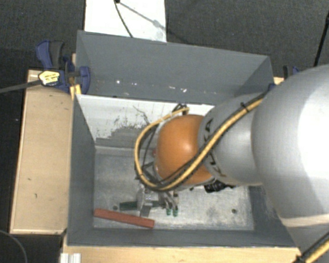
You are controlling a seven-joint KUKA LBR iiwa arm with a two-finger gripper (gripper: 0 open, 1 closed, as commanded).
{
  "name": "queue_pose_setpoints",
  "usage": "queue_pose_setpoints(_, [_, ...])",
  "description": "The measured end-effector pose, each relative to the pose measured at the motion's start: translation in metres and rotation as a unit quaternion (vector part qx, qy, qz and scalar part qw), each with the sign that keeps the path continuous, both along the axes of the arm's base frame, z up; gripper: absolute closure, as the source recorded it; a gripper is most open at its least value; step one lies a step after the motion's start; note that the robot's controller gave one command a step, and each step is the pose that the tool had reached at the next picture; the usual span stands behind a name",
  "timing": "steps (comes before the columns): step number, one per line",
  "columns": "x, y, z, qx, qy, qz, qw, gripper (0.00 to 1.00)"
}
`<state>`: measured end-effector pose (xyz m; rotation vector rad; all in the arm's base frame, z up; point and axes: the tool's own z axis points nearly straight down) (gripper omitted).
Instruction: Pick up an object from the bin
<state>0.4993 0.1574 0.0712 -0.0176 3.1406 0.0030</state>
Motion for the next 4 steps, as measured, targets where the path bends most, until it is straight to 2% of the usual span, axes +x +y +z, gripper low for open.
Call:
queue_pose_setpoints(1, [0.0,0.0,0.0,0.0,-0.0005,-0.002,1.0,0.0])
queue_pose_setpoints(2, [0.019,-0.029,0.082,-0.001,-0.0035,0.151,0.9885,0.0])
queue_pose_setpoints(3, [0.019,-0.126,0.019,-0.002,0.0006,0.292,0.9563,0.0])
queue_pose_setpoints(4, [0.082,-0.154,-0.001,-0.002,-0.0027,0.248,0.9688,0.0])
